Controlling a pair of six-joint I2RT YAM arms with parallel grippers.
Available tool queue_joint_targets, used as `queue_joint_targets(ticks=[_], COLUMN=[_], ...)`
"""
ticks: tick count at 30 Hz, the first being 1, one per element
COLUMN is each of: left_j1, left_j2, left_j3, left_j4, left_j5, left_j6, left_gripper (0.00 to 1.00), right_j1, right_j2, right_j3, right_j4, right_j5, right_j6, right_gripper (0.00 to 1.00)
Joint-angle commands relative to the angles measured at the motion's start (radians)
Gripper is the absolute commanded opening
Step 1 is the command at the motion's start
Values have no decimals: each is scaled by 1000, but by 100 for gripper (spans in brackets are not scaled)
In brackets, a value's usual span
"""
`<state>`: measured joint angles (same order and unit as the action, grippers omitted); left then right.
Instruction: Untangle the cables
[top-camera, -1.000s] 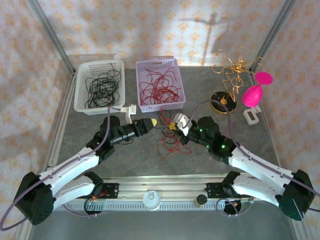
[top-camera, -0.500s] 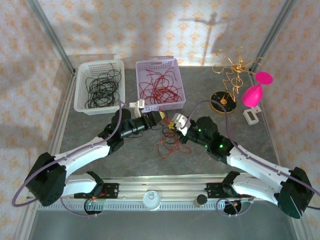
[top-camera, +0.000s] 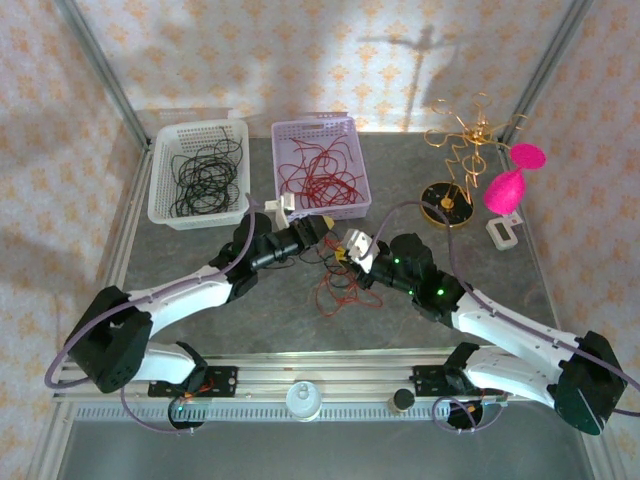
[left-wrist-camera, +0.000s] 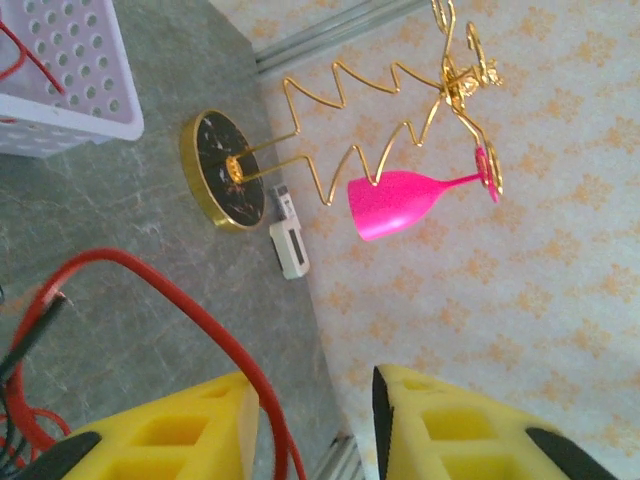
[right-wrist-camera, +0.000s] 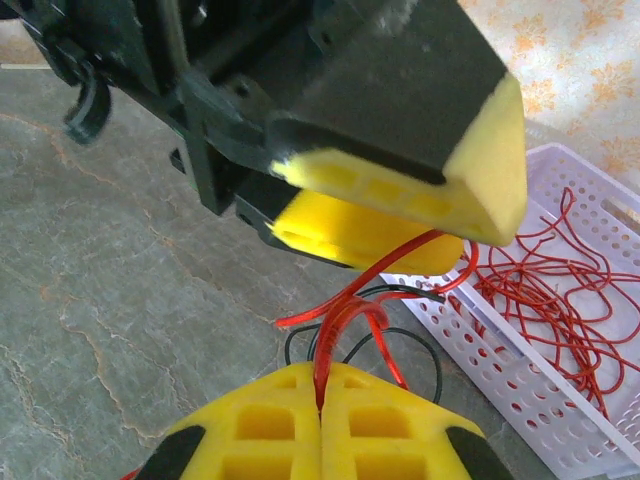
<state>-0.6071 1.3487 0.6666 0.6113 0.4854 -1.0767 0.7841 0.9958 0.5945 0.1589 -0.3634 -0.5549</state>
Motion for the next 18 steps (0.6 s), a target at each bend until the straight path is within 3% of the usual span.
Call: queue_joint_targets(ticks=[1, 5, 7, 9, 12, 18], left_j1=[-8, -13, -12, -13, -7, 7], left_j2=[25, 43, 40, 11, -43, -101], left_j3=[17, 13, 3, -42, -53, 83], left_j4=[97, 124, 159, 248, 234, 36], left_j5=[-55, -72, -91, -144, -184, -128], left_j6=[-45, -56, -69, -95, -59, 90], left_gripper=[30, 24, 8, 0, 0, 0], right_j1=[9, 12, 12, 12, 11, 12], right_j2=[-3, -13, -15, -11, -15, -43], right_j3=[2, -7, -11, -13, -37, -167], right_j4=[33, 34, 40, 44, 85, 199], right_j5=[18, 27, 33, 50, 135, 367], right_j6=[5, 9, 13, 32, 131, 535], right_gripper=[0, 0, 0, 0, 9, 8])
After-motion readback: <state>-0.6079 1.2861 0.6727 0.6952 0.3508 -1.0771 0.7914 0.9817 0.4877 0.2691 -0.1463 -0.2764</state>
